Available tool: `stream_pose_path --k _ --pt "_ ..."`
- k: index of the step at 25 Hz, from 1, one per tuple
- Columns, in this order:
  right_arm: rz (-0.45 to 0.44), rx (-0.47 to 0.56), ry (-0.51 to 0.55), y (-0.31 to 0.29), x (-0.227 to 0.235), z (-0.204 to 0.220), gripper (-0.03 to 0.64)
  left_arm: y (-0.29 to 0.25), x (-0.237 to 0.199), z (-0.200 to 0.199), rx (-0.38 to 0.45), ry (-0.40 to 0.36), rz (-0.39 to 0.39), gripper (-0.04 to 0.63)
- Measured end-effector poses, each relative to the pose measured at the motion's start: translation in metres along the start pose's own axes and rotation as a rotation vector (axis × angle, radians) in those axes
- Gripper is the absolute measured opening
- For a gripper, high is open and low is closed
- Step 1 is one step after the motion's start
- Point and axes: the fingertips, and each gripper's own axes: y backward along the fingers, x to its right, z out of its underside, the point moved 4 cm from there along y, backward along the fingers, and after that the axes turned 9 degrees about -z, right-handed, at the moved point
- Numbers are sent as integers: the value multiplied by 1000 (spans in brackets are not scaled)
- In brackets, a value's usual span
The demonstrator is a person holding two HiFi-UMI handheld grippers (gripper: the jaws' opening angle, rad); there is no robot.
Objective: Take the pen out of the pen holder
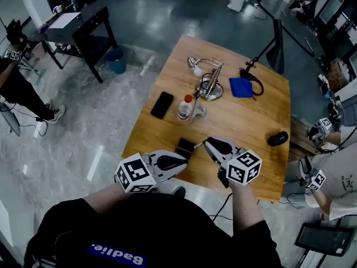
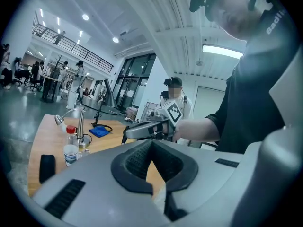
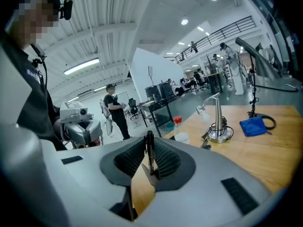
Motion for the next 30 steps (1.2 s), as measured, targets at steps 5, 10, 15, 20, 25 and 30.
stream_pose_path --k 5,10,15,20,25,30 --pt "-20 56 0 12 -22 -7 63 -3 -2 -3 2 -6 -1 0" --pt "-40 75 7 16 -43 -8 63 -5 -2 -7 8 -13 0 0" --pt "-66 91 4 17 -59 -5 63 -6 1 -6 5 -19 3 0" --pt "-81 92 -14 15 -67 3 63 -5 1 -3 0 -18 -4 0" --pt "-98 89 -19 12 -75 8 63 -4 0 -3 2 -13 -8 0" --pt "-108 82 -15 9 -83 10 63 -1 2 -4 7 -7 -10 0"
